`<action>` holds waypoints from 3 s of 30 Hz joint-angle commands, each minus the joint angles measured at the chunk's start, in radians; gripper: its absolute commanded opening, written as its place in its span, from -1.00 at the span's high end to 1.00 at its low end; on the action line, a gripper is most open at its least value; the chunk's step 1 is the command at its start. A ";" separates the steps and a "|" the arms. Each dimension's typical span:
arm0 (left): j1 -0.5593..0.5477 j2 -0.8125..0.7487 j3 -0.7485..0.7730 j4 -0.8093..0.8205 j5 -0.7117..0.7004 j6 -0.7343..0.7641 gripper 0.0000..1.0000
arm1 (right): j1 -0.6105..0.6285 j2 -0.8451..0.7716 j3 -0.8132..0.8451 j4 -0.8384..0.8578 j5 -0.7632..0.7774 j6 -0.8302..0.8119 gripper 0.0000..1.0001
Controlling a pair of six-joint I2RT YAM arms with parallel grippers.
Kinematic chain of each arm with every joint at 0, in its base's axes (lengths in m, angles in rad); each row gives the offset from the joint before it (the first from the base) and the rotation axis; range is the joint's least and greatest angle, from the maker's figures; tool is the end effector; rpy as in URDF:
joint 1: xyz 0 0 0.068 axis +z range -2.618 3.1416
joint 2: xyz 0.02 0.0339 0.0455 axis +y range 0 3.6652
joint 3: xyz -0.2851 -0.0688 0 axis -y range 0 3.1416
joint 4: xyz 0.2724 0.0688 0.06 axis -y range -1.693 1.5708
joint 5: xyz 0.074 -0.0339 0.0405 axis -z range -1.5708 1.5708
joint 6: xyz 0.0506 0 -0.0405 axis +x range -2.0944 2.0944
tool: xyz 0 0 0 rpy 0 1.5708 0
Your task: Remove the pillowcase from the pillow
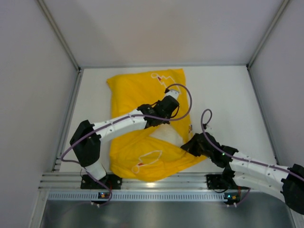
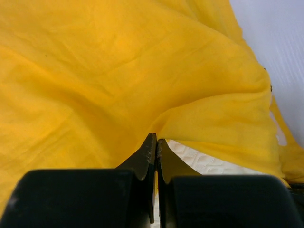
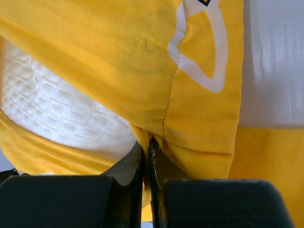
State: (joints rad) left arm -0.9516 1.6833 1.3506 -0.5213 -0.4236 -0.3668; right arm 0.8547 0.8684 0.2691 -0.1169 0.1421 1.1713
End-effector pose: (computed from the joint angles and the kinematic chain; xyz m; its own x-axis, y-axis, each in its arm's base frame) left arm 0.2537 -0.3202 0.2740 -0.6185 0.3045 -0.7244 0.3898 0.9194 0.0537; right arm 0.1289 0.1373 0.1455 -0.7910 0.4803 -0.3790 0.1339 0.7404 0.6587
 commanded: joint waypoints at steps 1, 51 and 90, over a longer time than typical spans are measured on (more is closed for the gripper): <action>0.016 0.016 0.051 0.052 -0.021 -0.009 1.00 | 0.035 -0.045 -0.091 -0.125 0.014 -0.039 0.95; 0.134 -0.039 -0.096 0.046 0.183 -0.052 1.00 | 0.106 0.238 0.047 0.039 0.195 -0.085 0.60; -0.328 -0.053 -0.177 -0.026 -0.254 -0.205 -0.50 | -0.100 0.139 -0.103 0.241 -0.093 -0.096 0.54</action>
State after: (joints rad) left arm -1.2682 1.6268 1.1946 -0.5491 -0.6216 -0.5083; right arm 0.7681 1.0328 0.1913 0.1417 0.0677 1.0672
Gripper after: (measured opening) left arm 0.718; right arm 0.231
